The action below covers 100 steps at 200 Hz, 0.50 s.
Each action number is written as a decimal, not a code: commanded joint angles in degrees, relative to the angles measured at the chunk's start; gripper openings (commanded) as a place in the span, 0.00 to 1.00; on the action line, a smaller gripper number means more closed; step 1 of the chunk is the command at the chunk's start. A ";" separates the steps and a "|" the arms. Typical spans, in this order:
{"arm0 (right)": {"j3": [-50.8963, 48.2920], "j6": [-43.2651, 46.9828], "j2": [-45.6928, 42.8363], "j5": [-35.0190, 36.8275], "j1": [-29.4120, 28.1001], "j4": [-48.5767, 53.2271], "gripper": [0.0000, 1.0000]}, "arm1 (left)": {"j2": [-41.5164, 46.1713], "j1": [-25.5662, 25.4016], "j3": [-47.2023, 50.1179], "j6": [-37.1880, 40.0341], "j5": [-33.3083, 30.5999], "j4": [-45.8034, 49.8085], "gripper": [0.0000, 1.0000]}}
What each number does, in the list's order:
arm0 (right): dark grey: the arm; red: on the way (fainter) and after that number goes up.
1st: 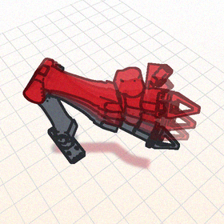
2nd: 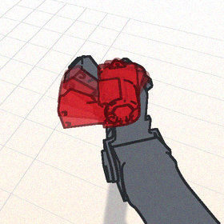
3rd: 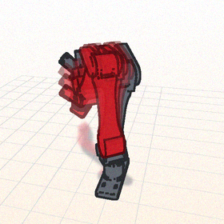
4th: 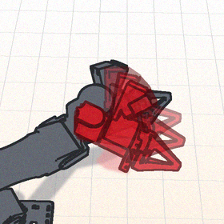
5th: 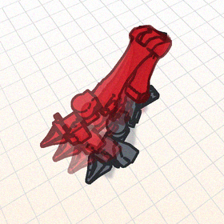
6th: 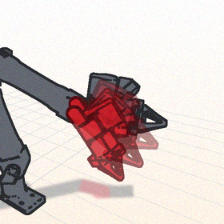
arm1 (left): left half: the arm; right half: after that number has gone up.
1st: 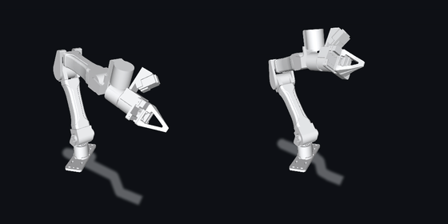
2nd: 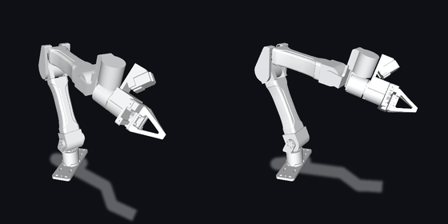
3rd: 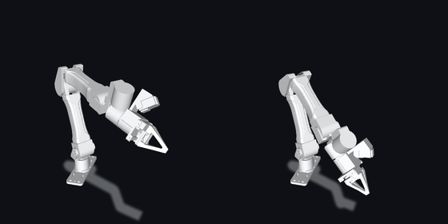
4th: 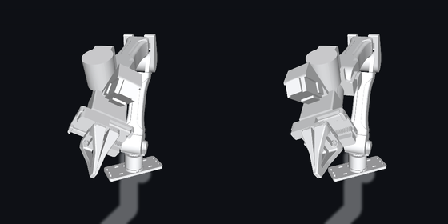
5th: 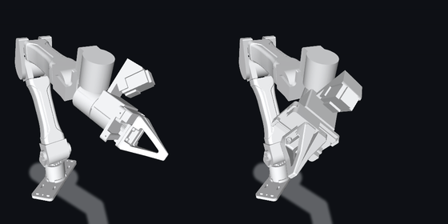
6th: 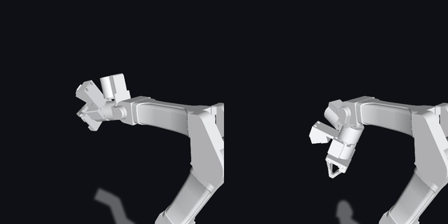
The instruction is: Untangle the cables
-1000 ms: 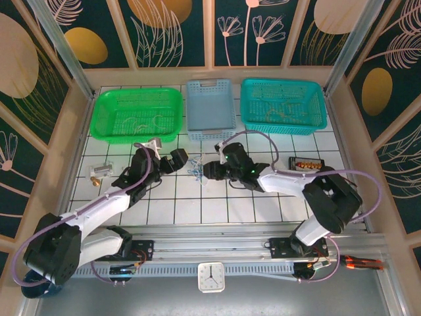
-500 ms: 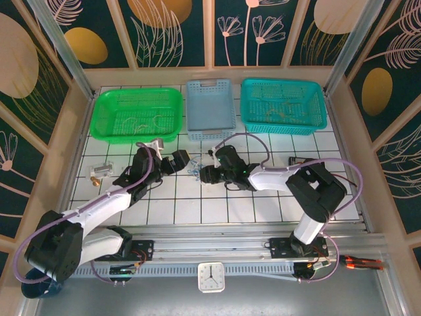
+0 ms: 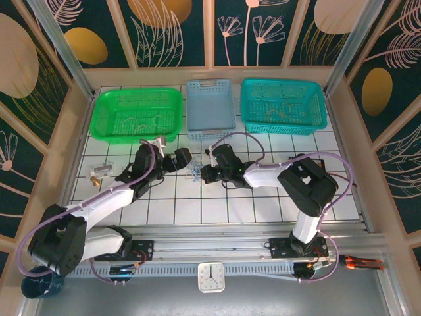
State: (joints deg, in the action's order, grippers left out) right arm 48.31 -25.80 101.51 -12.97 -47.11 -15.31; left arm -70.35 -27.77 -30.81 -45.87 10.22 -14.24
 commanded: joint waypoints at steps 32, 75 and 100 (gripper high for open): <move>-1.00 0.56 -5.01 -1.35 0.48 -0.81 0.00 | -4.33 -0.19 -3.79 3.75 2.43 1.23 0.99; -1.39 0.40 -8.83 -1.72 0.37 -0.25 0.00 | -9.59 -0.69 -5.53 4.90 3.15 1.87 0.99; -1.33 0.81 -10.22 -1.44 0.35 0.63 0.00 | -12.38 -1.75 -6.45 5.59 0.96 3.57 0.99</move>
State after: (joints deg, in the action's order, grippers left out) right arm 47.83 -25.78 93.67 -13.87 -46.92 -15.25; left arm -80.55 -28.40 -35.35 -42.19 12.03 -12.80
